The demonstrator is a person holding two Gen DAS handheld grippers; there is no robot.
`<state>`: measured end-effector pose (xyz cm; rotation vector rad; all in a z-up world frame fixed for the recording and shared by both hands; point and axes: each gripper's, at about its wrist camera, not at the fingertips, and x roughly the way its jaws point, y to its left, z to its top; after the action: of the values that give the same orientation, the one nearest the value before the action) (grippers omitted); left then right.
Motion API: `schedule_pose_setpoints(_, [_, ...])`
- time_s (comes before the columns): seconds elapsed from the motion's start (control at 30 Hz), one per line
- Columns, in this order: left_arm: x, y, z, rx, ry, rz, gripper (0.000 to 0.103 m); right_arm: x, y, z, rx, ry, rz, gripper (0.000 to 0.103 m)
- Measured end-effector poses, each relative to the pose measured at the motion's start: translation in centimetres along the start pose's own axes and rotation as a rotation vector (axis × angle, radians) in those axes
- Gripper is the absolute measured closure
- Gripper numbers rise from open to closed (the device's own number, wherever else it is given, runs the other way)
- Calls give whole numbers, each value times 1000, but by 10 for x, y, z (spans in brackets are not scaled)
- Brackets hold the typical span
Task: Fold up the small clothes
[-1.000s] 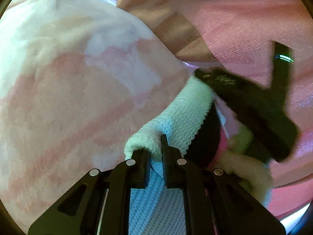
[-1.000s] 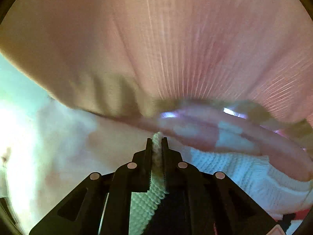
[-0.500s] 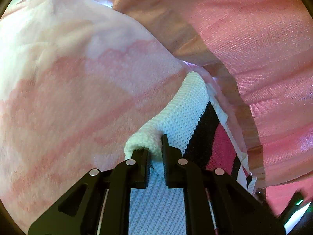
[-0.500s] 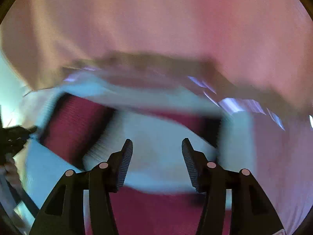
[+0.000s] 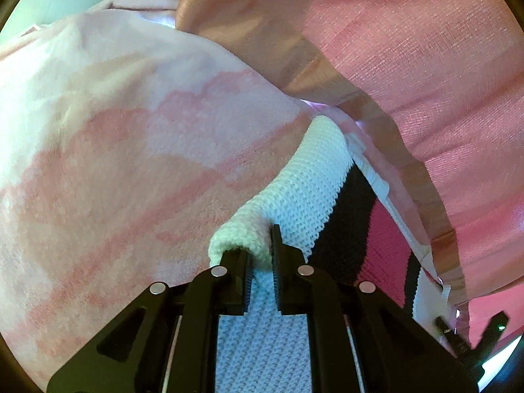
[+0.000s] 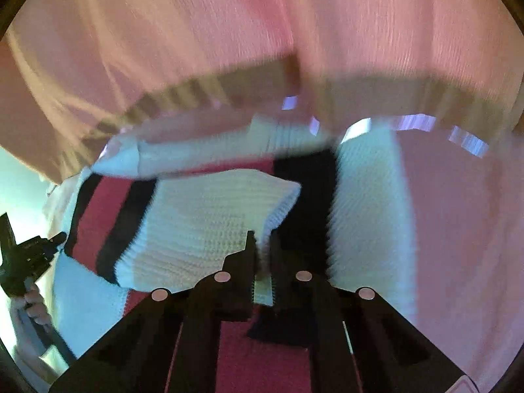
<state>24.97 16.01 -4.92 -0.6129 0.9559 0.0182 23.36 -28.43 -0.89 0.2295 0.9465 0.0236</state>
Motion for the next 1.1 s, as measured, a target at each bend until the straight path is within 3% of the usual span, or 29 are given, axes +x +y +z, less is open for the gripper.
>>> schedule_pose_setpoints(0.07, [1, -2, -1, 11, 1, 5, 92, 4, -9, 3, -14, 8, -24, 96])
schedule_pose_setpoints(0.13, [2, -4, -2, 26, -3, 16, 92, 31, -19, -11, -10, 98, -35, 96])
schedule_pose_setpoints(0.17, [2, -5, -2, 33, -5, 20, 92, 29, -20, -15, -25, 53, -41, 96])
schedule_pose_setpoints(0.23, [2, -5, -2, 43, -4, 21, 92, 22, -11, -9, -58, 65, -78, 92])
schedule_pose_setpoints(0.3, [2, -2, 0, 30, 2, 12, 92, -6, -7, 2, -21, -8, -95, 92])
schedule_pose_setpoints(0.37, [2, -1, 1, 23, 5, 8, 92, -30, 12, 11, -40, -85, -84, 89])
schedule_pose_setpoints(0.4, [3, -1, 1, 21, 5, 9, 92, -36, 36, 17, -73, -98, -26, 89])
schedule_pose_setpoints(0.53, [4, -4, -1, 43, -4, 31, 92, 4, 141, 31, -178, 12, 224, 92])
schedule_pose_setpoints(0.6, [5, -5, -2, 47, -7, 34, 92, 43, 195, 35, -239, 69, 261, 92])
schedule_pose_setpoints(0.73, [6, -5, -1, 49, -5, 32, 92, 119, 263, 38, -281, 176, 231, 94])
schedule_pose_setpoints(0.8, [7, -3, 1, 45, 1, 25, 92, 144, 280, 44, -302, 143, 171, 101])
schedule_pose_setpoints(0.93, [8, 1, 3, 27, 17, 2, 92, 149, 286, 67, -225, 127, 142, 101])
schedule_pose_setpoints(1.0, [8, 2, 4, 18, 24, -4, 92, 129, 287, 66, -239, 81, 184, 100])
schedule_pose_setpoints(1.1, [8, 2, 3, 18, 22, 2, 92, 141, 294, 57, -274, 125, 171, 103])
